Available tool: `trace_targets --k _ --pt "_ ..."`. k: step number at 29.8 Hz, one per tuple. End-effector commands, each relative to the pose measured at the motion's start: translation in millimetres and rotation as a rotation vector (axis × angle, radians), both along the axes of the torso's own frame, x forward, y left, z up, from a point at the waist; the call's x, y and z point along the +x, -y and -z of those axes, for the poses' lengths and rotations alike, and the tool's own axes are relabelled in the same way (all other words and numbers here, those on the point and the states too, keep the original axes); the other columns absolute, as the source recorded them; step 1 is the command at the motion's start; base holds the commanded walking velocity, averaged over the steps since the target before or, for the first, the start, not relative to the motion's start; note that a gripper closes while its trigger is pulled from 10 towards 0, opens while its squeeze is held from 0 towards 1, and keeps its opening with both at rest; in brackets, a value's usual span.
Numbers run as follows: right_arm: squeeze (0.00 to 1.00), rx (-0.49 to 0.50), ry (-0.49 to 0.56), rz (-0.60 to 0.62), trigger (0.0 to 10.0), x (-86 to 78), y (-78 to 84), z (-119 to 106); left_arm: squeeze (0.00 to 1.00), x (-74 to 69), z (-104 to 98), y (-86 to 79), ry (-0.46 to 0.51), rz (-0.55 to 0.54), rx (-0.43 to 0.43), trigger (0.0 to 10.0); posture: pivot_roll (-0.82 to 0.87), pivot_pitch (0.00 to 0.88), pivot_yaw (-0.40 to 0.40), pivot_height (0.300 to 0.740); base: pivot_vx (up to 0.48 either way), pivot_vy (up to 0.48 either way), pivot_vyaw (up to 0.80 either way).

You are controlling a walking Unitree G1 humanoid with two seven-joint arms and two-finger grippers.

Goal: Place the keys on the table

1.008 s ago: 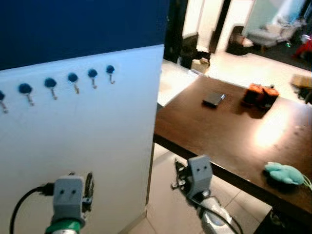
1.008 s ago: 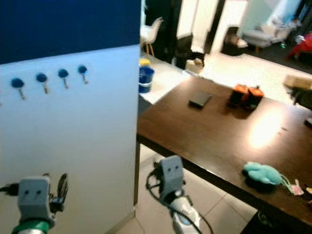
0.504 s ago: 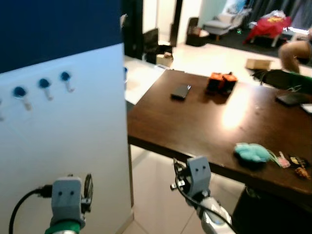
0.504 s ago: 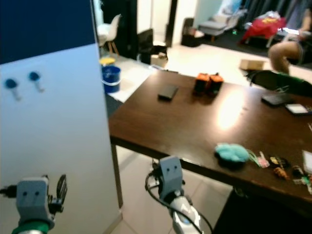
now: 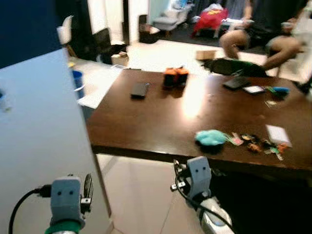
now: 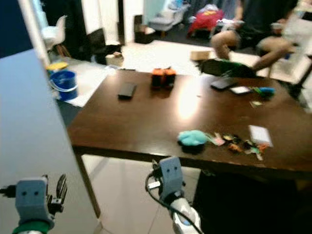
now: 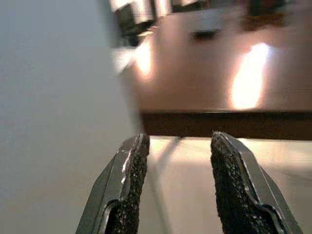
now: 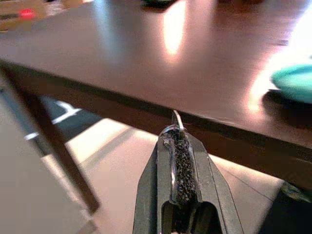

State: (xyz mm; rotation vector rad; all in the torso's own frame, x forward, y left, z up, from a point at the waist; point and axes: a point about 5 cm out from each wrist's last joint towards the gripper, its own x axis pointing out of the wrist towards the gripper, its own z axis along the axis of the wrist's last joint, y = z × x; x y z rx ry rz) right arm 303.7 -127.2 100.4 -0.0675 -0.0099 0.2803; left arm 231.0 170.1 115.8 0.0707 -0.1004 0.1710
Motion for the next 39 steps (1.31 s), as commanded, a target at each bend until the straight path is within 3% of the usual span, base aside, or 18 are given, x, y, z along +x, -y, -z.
trace_targets --k 1,36,39 --pt "0.00 0.004 -0.014 0.003 10.0 -1.6 -0.5 3.2 0.00 -2.7 5.5 -2.4 -0.026 -0.006 -0.002 10.0 -0.15 0.000 0.099 0.740 0.000 0.000 -0.80" --pt "0.00 0.017 0.006 -0.015 10.0 3.4 -1.8 -3.2 0.00 -5.5 0.8 -5.9 0.004 -0.018 -0.043 10.0 -0.14 0.000 0.090 0.740 0.000 0.000 -0.80" --pt "0.00 0.016 0.019 -0.037 10.0 3.7 -4.3 -5.0 0.00 -5.4 -3.4 -7.3 0.035 -0.029 -0.033 10.0 -0.14 0.000 0.090 0.740 0.000 0.000 0.00"
